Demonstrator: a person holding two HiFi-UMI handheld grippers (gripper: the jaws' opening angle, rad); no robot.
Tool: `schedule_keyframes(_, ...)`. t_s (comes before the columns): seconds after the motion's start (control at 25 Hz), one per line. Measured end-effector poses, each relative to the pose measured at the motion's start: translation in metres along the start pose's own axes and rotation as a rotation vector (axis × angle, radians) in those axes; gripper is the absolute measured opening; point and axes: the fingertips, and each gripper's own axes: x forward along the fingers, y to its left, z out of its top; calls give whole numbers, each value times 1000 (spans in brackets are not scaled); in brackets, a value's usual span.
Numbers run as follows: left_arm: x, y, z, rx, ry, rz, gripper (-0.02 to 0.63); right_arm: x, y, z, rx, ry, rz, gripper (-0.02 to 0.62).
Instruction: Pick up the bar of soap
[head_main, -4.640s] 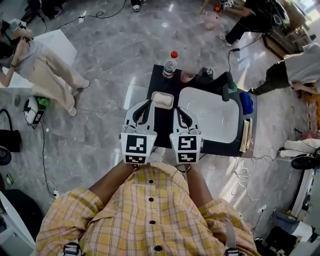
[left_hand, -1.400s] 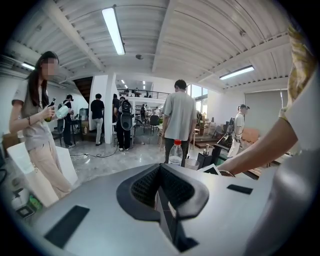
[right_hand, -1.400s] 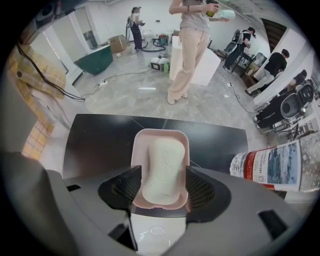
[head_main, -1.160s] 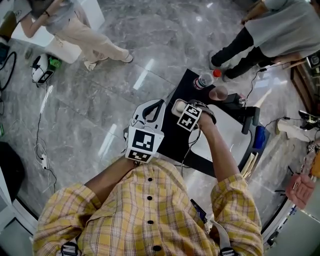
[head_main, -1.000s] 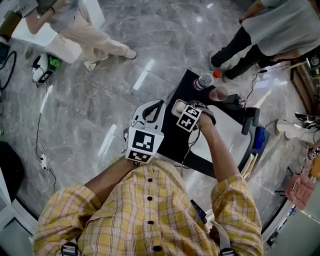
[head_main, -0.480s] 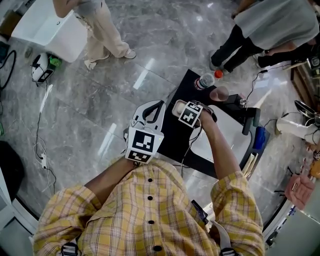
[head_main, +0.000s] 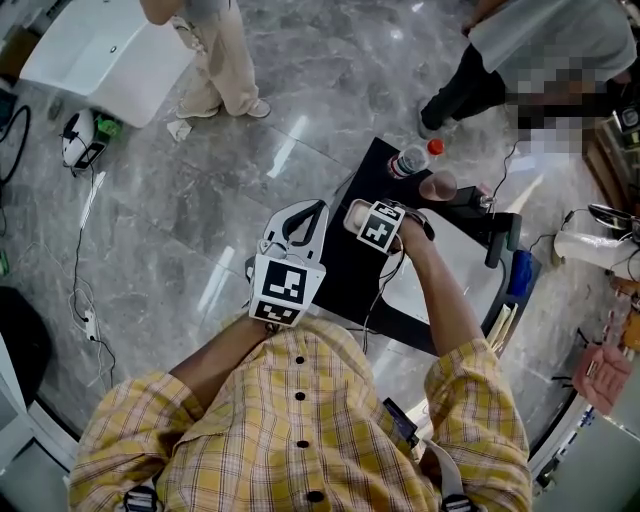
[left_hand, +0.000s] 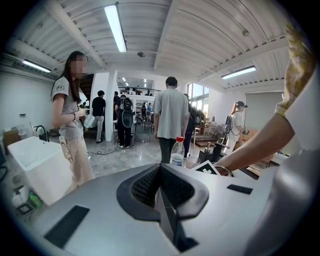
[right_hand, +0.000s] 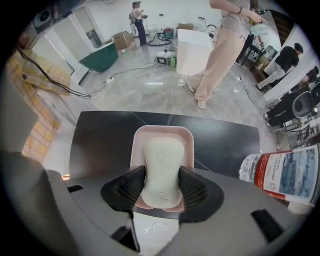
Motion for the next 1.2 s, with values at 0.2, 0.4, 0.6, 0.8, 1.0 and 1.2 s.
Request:
schedule_keyframes(0.2,0,0,2,2,2,-1,10,-2,0,-1,-6,-5,8,230)
schedule_keyframes(0.4,-1,-1,2,8,-1,-3,11,-2,0,-1,0,6,10,225)
schedule_keyframes(0.6,-1,-1,2,7,-3,-1,11,-1,0,-1,-1,3,4,222)
schedule_keyframes(0.8,-6,-3,2,14,-7,-11,11,-2,2,1,8,5,-6,219)
schedule_keyframes(1.0,-9,-6,1,11,-6,-8,11,-3,4,-3,27,-23,-14,218)
schedule_keyframes(1.2,-11,-10,0,14,-8,-8,11,-6,8,-6,68,-68,-26,216)
